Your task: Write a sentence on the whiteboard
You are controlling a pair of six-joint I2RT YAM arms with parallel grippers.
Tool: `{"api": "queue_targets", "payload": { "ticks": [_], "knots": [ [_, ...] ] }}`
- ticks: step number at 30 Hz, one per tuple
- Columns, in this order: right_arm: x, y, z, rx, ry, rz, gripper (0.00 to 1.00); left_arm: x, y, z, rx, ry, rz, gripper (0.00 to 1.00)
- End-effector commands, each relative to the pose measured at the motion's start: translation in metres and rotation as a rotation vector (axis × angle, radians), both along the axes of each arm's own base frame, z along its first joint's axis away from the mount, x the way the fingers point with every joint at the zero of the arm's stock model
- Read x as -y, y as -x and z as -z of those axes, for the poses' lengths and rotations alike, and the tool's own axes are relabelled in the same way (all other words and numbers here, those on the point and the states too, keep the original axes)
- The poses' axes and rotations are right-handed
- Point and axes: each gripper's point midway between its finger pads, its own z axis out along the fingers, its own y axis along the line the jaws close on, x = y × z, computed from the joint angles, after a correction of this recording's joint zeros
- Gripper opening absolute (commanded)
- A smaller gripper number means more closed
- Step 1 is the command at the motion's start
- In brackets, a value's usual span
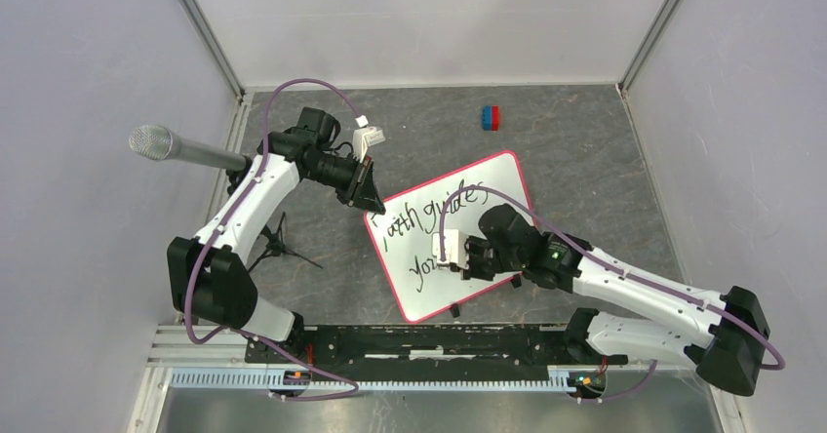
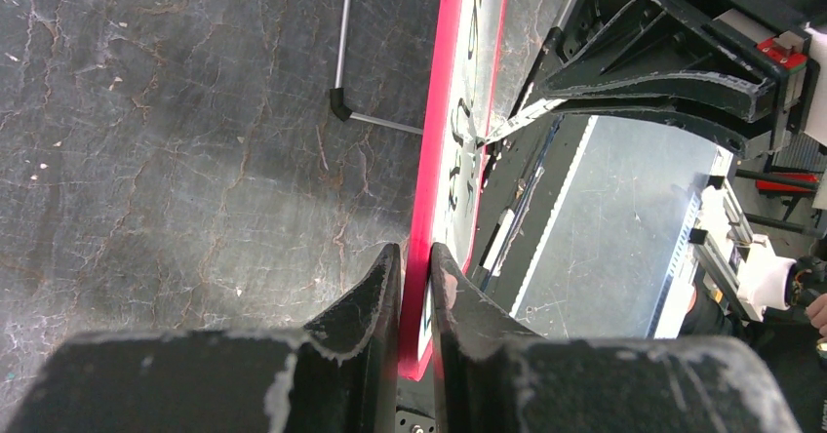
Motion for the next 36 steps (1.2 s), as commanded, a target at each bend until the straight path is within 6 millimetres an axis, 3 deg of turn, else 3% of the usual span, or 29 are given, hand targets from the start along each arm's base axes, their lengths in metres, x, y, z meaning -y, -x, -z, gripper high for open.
{"api": "queue_targets", "payload": {
  "ticks": [1,5,10,27,31,36],
  "knots": [
    [0.008,0.005,0.018,-0.016,0.060,-0.018,0.00,-0.003,-0.001,-0.006,0.052,-0.028,0.011,0.02],
    [0.014,-0.001,0.017,0.017,0.085,0.001,0.00,-0.003,-0.001,-0.005,0.053,-0.029,0.012,0.02],
    [0.018,-0.019,-0.004,0.073,0.060,0.064,0.00,-0.002,-0.002,-0.006,0.053,-0.027,0.013,0.02],
    [0.009,-0.044,-0.037,0.114,-0.035,0.152,0.00,-0.001,-0.002,-0.006,0.052,-0.030,0.017,0.02],
    [0.008,-0.041,-0.034,0.098,-0.033,0.136,0.00,-0.001,-0.002,-0.007,0.052,-0.029,0.018,0.03],
    [0.012,-0.029,-0.013,0.052,0.002,0.103,0.00,-0.001,-0.002,-0.005,0.049,-0.030,0.020,0.02]
  ]
}}
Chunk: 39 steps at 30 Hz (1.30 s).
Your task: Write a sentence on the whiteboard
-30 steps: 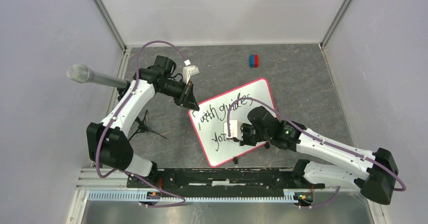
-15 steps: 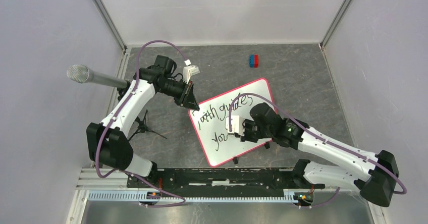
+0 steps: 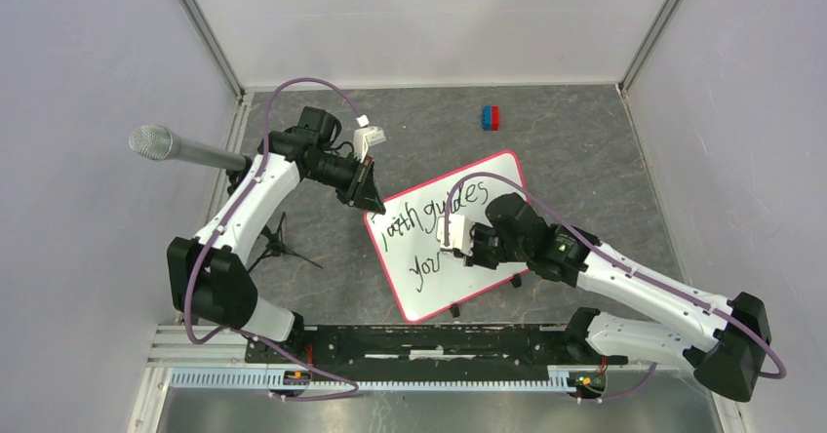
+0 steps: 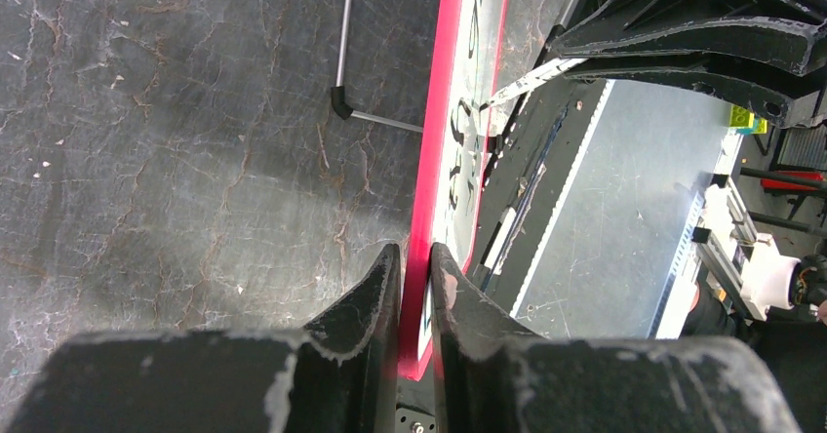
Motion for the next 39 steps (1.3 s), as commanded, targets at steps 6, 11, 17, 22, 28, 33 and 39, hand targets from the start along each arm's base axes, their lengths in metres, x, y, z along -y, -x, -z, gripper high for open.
{"api": "queue_targets", "payload": {
  "ticks": [6,11,17,22,28,33,39],
  "knots": [
    [0.010,0.006,0.026,-0.030,0.050,-0.010,0.00,-0.003,-0.002,-0.004,0.049,-0.026,0.015,0.02],
    [0.015,0.011,0.036,-0.040,0.075,-0.019,0.00,-0.003,-0.001,-0.003,0.045,-0.028,0.015,0.02],
    [0.020,0.008,0.030,-0.013,0.087,-0.002,0.00,-0.003,-0.001,-0.004,0.047,-0.027,0.015,0.02],
    [0.017,0.003,0.005,0.025,0.055,-0.001,0.00,-0.002,-0.001,-0.004,0.044,-0.025,0.015,0.02],
    [0.008,0.003,-0.022,0.044,-0.009,-0.013,0.00,-0.002,0.000,-0.004,0.046,-0.026,0.019,0.02],
    [0.004,0.001,-0.022,0.041,-0.019,-0.015,0.00,-0.002,0.000,-0.005,0.046,-0.024,0.019,0.03],
    [-0.001,-0.004,-0.018,0.049,-0.020,-0.009,0.00,-0.001,-0.001,-0.005,0.049,-0.025,0.020,0.02]
  ]
}}
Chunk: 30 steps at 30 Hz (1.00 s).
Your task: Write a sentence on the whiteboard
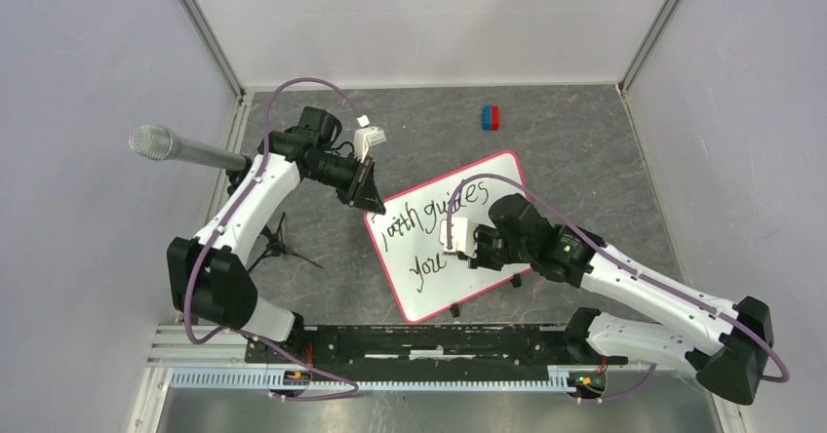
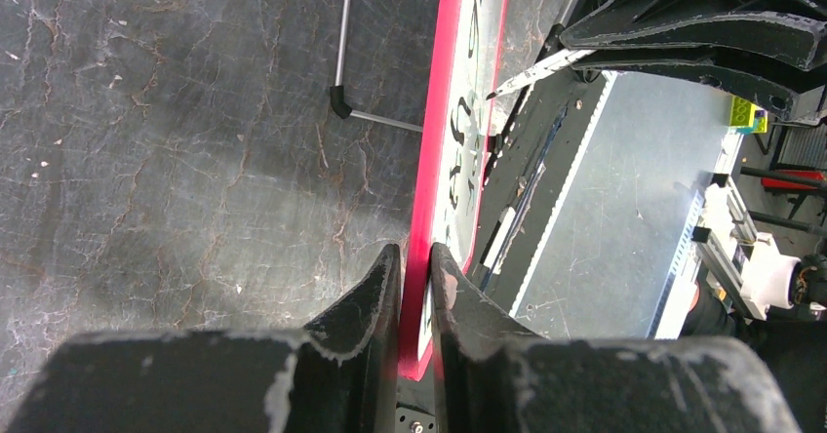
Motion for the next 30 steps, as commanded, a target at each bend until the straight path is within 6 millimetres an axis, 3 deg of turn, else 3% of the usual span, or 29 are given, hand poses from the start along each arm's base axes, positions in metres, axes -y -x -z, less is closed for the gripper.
{"api": "queue_targets", "payload": {
  "ticks": [1,12,18,24,30],
  "knots": [
    [-0.009,-0.013,-0.016,0.053,-0.046,0.019,0.00,-0.002,-0.001,-0.005,0.046,-0.022,0.018,0.03],
    [0.013,-0.017,0.005,0.058,0.020,0.085,0.00,-0.003,0.000,-0.004,0.046,-0.025,0.018,0.03],
    [0.027,-0.006,0.027,0.025,0.071,0.076,0.00,-0.002,0.000,-0.005,0.046,-0.021,0.020,0.02],
    [0.026,0.012,0.043,-0.050,0.085,0.013,0.00,-0.002,0.000,-0.005,0.046,-0.021,0.020,0.02],
    [0.018,0.005,0.030,-0.026,0.051,0.022,0.00,-0.002,0.000,-0.004,0.047,-0.025,0.017,0.03]
  ]
}}
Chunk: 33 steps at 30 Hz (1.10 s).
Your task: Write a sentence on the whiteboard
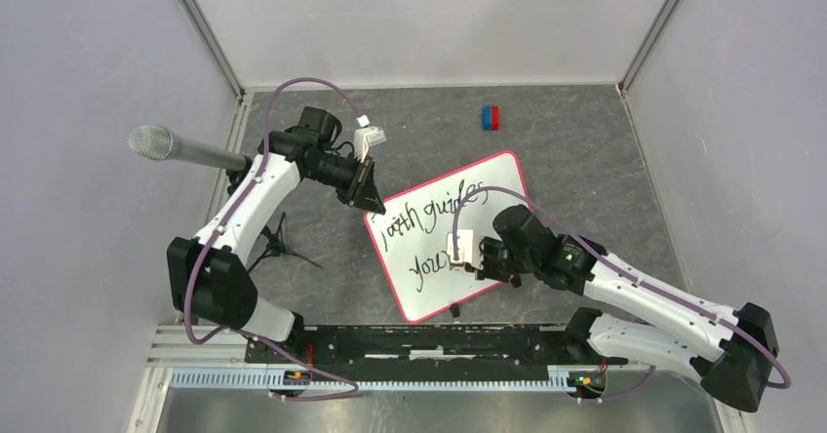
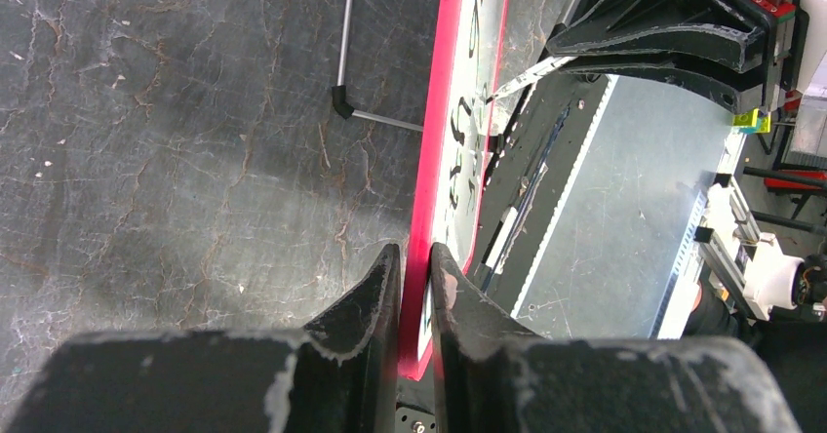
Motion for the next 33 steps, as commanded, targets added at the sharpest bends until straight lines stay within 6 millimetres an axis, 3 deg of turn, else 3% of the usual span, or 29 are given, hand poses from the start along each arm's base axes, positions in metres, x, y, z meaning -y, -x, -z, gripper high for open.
{"api": "queue_targets", "payload": {
  "ticks": [1,10,17,24,33],
  "knots": [
    [0.000,-0.013,-0.006,0.037,0.008,0.036,0.00,-0.002,0.000,-0.005,0.046,-0.022,0.018,0.03],
    [-0.002,-0.037,-0.035,0.109,-0.040,0.118,0.00,-0.002,0.000,-0.006,0.045,-0.022,0.021,0.02],
    [0.003,-0.048,-0.041,0.117,-0.050,0.155,0.00,-0.002,0.000,-0.006,0.047,-0.023,0.022,0.02],
    [0.004,-0.036,-0.037,0.089,-0.041,0.095,0.00,-0.001,-0.001,-0.005,0.044,-0.023,0.022,0.02],
    [0.011,-0.020,-0.045,0.087,-0.032,0.021,0.00,-0.001,0.001,-0.005,0.047,-0.027,0.035,0.02]
  ]
}}
